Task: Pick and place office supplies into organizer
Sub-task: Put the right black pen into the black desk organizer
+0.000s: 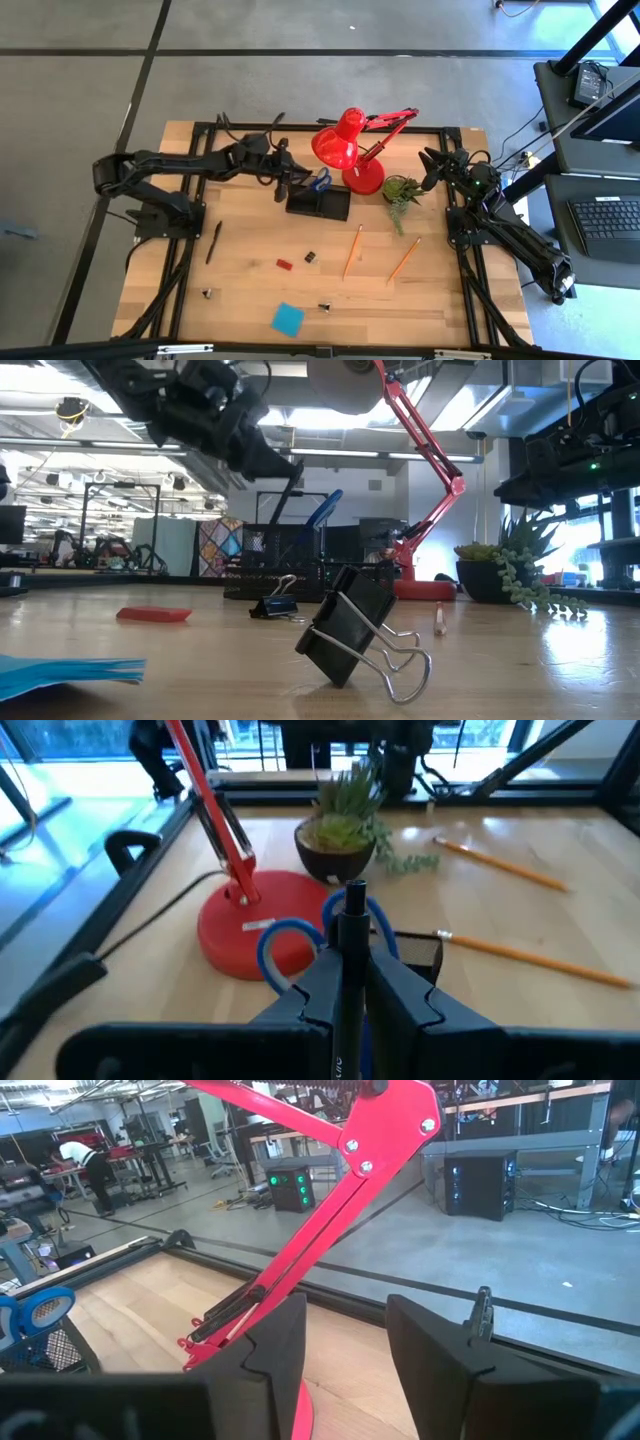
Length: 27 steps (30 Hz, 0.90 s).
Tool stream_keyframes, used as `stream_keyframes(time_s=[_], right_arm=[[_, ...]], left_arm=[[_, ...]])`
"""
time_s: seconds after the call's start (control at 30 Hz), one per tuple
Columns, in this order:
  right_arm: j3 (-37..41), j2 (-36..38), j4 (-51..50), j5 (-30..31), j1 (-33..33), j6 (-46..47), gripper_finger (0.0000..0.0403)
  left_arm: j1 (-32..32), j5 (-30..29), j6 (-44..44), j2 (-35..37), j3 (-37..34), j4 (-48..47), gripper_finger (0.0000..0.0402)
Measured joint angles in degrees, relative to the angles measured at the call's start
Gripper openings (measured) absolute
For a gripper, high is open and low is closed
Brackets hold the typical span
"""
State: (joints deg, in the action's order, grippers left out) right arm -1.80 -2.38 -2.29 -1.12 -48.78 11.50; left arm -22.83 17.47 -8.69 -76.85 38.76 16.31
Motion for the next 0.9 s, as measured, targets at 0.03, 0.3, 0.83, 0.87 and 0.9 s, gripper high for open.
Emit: stream_keyframes(time_s=[0.03,0.3,0.83,0.87,0.9], right_arm=[[0.00,0.00,0.01,0.00,0.00,-0.01,0.0145],[0.00,0.00,0.00,-0.01,-0.01,-0.01,0.0145],[0.00,-0.01,-0.01,0.00,-0.01,-0.01,0.0145],[0.00,0.01,0.00,0.00,-0.01,-0.01,0.0145],[0.00,0.01,0.01,-0.01,-0.01,-0.01,0.0145]], left_arm=[[0.00,0.02,0.00,-0.74,0.00,0.19,0.0031],[-0.01,0.00,0.00,-5.30,0.00,0.75,0.0031],[0.00,-0.11,0.65,-6.85,0.00,-0.20,0.0041],[0.00,-0.11,0.65,-6.85,0.00,-0.50,0.0041],[0.00,-0.09,0.66,-6.85,0.00,-0.77,0.0041]])
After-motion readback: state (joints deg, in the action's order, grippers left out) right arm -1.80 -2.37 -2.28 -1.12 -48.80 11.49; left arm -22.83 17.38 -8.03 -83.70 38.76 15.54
